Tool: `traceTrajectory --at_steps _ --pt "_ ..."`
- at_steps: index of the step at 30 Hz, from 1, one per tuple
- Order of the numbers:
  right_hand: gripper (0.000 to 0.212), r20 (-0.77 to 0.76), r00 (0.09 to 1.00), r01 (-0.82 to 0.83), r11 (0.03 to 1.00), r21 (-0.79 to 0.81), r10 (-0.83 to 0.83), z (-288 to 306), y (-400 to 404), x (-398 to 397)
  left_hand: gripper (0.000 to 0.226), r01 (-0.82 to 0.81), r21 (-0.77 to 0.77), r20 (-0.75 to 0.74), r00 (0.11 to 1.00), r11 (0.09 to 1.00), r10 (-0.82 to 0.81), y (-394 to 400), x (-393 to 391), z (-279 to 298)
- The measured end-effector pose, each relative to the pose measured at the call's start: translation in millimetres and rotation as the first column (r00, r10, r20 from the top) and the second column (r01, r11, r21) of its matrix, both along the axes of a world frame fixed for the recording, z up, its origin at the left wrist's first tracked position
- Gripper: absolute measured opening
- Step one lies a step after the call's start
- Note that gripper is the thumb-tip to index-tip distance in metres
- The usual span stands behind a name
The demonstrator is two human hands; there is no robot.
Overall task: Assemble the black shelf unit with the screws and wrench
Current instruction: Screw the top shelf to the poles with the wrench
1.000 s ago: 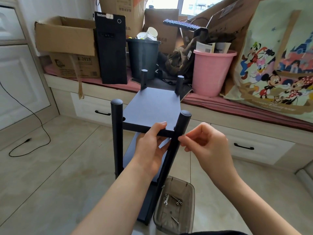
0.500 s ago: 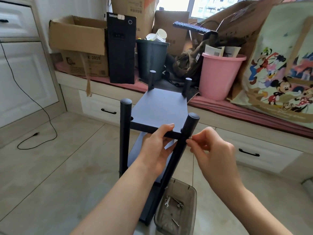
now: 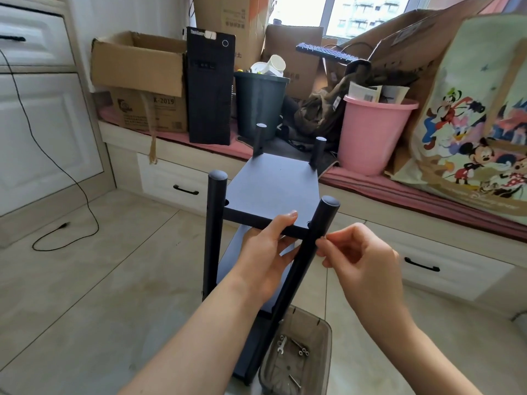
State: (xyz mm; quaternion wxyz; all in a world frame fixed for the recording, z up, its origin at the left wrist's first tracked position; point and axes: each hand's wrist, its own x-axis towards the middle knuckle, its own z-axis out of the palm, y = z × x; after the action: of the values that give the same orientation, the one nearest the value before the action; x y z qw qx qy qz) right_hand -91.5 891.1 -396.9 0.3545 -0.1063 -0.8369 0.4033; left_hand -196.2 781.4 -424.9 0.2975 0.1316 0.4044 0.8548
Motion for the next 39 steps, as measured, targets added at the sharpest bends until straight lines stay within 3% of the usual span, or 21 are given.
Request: traceTrajectory --at_steps 2,5,7,10,16,19,25,32,36,39 --pt "0.018 0.011 1.000 0.005 0.999 0.041 -0.006 1 1 -1 0.009 0.011 0.008 -0.020 1.000 1.000 -0.011 -1 -1 0" --pt "0.017 0.014 0.996 -0.081 0.988 -0.128 0.084 6 3 -2 0.016 0.029 0.045 -0.002 1.000 0.999 -0.029 -1 -2 2" --pt "0.036 0.024 0.984 -0.170 0.963 -0.208 0.178 8 3 -2 0.023 0.025 0.073 0.043 0.999 0.997 -0.028 -2 -3 4" --pt "0.057 0.041 0.968 -0.235 0.951 -0.202 0.248 8 5 -5 0.023 0.020 0.107 0.097 0.995 0.994 -0.031 -3 -7 5" --pt "0.055 -0.004 0.958 -0.281 0.938 -0.201 0.286 9 8 -7 0.035 -0.025 0.096 0.080 0.997 0.995 0.017 6 -12 4" --pt "0.053 0.004 0.953 -0.298 0.935 -0.194 0.304 8 10 -8 0.036 0.029 0.111 0.022 0.999 0.993 -0.031 5 -16 5" --pt "0.052 0.049 0.948 -0.306 0.941 -0.141 0.316 3 16 -7 0.024 0.095 0.132 -0.028 0.995 0.987 -0.093 1 -13 5" --pt "0.054 0.062 0.936 -0.343 0.938 -0.053 0.346 -1 19 -9 0.028 0.105 0.105 -0.027 0.994 0.989 -0.103 -2 -13 5" --pt "0.037 0.069 0.935 -0.341 0.936 -0.086 0.348 -7 19 -10 0.027 0.125 0.116 -0.015 0.992 0.985 -0.124 -3 -14 6" --pt "0.039 0.063 0.955 -0.279 0.952 -0.128 0.289 -9 21 -13 0.022 0.166 0.134 -0.030 0.986 0.977 -0.164 -3 -14 4"
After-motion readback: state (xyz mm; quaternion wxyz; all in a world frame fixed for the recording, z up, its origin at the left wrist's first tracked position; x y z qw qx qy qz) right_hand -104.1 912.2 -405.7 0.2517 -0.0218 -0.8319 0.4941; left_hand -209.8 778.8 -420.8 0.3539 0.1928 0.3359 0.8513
